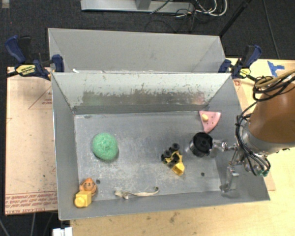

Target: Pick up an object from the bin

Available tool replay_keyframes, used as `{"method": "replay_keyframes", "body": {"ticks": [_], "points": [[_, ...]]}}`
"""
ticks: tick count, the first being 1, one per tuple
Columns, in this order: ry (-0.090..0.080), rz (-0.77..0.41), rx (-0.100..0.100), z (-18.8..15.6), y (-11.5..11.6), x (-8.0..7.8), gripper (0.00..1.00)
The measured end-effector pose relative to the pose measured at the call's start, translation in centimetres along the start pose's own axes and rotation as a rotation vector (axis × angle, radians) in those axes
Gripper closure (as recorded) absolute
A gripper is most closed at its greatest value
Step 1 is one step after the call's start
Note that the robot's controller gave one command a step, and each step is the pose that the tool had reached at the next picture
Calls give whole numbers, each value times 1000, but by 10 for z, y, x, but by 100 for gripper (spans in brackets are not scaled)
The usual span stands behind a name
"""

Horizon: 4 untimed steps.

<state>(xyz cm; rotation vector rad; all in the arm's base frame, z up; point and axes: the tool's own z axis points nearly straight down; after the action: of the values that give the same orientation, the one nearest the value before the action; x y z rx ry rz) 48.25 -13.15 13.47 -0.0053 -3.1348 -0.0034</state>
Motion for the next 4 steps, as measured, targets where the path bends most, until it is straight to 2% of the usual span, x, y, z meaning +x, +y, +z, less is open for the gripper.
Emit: {"method": "replay_keyframes", "body": {"ticks": [1, 2, 3, 4], "points": [[-7, -4, 1, -4, 1, -2, 0], [-15, 29, 3, 41, 34, -22, 0], [-1, 32, -2, 64, 55, -53, 0], [-11, 36, 1, 62, 74, -80, 0]]}}
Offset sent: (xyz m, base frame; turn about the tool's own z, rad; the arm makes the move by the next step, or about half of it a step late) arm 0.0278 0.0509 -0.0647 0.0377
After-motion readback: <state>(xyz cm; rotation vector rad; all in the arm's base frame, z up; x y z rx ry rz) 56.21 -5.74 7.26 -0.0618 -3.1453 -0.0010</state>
